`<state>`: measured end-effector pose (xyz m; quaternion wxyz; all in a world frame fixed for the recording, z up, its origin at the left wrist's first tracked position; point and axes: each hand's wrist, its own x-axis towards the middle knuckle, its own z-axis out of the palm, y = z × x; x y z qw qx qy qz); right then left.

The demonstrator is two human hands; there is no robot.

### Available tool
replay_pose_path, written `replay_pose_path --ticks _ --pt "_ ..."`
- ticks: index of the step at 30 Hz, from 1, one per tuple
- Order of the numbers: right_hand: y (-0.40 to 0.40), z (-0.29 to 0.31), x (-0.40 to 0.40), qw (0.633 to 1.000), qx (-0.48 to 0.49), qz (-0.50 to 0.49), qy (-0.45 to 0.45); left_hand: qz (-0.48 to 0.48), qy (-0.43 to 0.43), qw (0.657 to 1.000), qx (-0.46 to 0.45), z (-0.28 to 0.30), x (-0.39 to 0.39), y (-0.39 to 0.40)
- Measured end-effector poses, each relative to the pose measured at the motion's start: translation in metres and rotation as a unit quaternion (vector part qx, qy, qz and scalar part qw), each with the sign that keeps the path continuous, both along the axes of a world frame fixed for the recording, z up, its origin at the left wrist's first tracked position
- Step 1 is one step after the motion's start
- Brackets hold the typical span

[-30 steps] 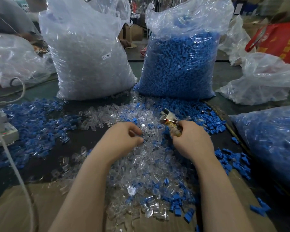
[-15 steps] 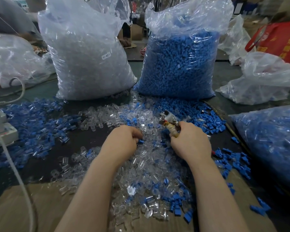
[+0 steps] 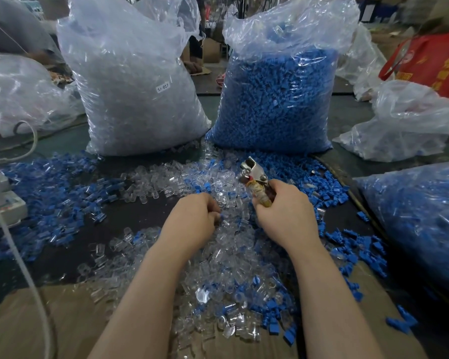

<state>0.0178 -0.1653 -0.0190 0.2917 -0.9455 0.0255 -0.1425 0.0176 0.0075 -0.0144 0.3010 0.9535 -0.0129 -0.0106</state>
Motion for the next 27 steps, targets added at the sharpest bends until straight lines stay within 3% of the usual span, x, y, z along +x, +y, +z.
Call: replay_pose_path --ticks 4,8,11,16,27 --pt "0.000 0.002 0.000 0.997 0.073 0.021 -0.017 0.027 -0.020 0.983 -0.180 0.006 -0.003 0.001" --pt "0.002 0.007 -0.002 0.979 0.193 0.064 -0.019 0.000 0.045 0.920 -0.389 0.015 -0.005 -0.003" --pt "0.003 0.008 -0.003 0.966 0.243 0.087 -0.028 -0.001 0.068 0.884 -0.463 0.020 -0.006 -0.006" --pt "0.005 0.011 -0.005 0.947 0.298 0.119 -0.034 -0.008 0.072 0.853 -0.517 0.024 -0.006 -0.011" --pt "0.010 0.019 -0.011 0.900 0.402 0.166 0.000 -0.087 -0.029 0.892 -0.442 0.021 -0.009 -0.014"
